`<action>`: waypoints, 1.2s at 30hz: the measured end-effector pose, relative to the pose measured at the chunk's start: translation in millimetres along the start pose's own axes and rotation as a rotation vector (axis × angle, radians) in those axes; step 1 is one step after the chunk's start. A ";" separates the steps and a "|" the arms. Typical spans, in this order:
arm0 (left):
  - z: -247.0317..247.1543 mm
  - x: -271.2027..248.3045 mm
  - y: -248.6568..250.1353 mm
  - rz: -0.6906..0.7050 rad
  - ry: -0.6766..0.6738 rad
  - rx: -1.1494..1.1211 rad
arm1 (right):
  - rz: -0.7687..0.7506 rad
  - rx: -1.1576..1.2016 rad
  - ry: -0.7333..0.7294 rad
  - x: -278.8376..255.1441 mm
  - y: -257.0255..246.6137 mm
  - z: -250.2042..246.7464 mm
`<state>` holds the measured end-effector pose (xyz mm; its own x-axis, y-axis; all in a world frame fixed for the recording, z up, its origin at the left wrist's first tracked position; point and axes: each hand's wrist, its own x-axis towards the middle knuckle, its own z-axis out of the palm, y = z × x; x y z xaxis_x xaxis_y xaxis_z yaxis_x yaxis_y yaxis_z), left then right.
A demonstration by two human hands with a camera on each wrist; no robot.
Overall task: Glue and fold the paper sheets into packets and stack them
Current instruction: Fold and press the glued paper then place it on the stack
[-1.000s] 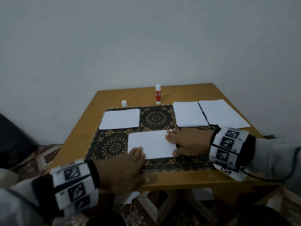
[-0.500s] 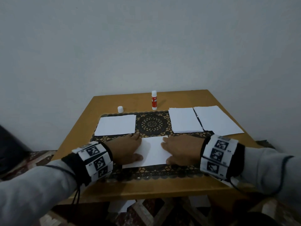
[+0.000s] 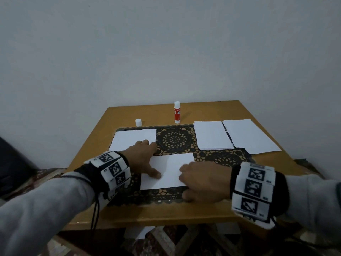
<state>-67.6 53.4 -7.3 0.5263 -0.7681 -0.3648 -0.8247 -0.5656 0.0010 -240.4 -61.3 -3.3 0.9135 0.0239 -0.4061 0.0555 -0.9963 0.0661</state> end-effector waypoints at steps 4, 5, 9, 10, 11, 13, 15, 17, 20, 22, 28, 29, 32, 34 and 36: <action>0.4 4.7 -3.1 -0.023 -0.010 -0.006 | 0.128 -0.014 0.014 -1.6 14.0 -3.7; 1.3 5.5 -3.9 -0.025 -0.011 -0.015 | 0.099 -0.005 0.019 -3.6 12.5 -2.0; 2.8 6.6 -6.7 -0.030 -0.013 -0.087 | 0.037 -0.031 0.060 -8.5 8.1 3.6; 2.7 6.9 -7.2 -0.028 0.000 -0.099 | 0.078 -0.035 0.074 -6.3 11.6 3.3; 3.1 7.0 -7.2 -0.022 0.014 -0.110 | 0.117 -0.042 0.086 -5.1 14.4 3.8; 4.1 6.7 -7.0 -0.009 0.037 -0.136 | 0.131 -0.042 0.111 -4.8 14.5 6.2; 4.6 6.7 -7.8 -0.009 0.059 -0.170 | 0.058 -0.034 0.132 -7.2 8.7 9.9; 5.2 6.5 -8.9 -0.020 0.083 -0.203 | 0.019 -0.028 0.124 -10.1 3.8 9.7; 6.7 6.6 -8.9 -0.029 0.112 -0.218 | 0.098 -0.031 0.135 -6.2 13.2 5.2; 7.3 7.5 -8.9 -0.017 0.125 -0.219 | 0.129 -0.005 0.120 -3.8 19.3 4.0; 7.1 2.9 -10.4 0.033 0.224 -0.264 | 0.156 0.078 0.152 -2.4 27.9 5.3; 6.2 0.3 -10.8 0.041 0.255 -0.291 | 0.173 0.128 0.168 -1.5 32.4 4.5; 0.8 -8.5 -16.1 0.082 0.318 -0.384 | 0.262 0.307 0.253 3.8 49.1 0.5; -5.0 -13.7 -22.9 0.104 0.341 -0.478 | 0.313 0.466 0.312 8.9 57.7 -2.2; -10.8 -18.3 -31.1 0.103 0.360 -0.588 | 0.300 0.785 0.337 15.3 60.0 -4.9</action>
<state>-49.3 81.8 9.3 0.5713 -0.8208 -0.0042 -0.6786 -0.4752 0.5601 -221.1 -120.3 -1.1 0.9218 -0.3456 -0.1756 -0.3819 -0.7317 -0.5646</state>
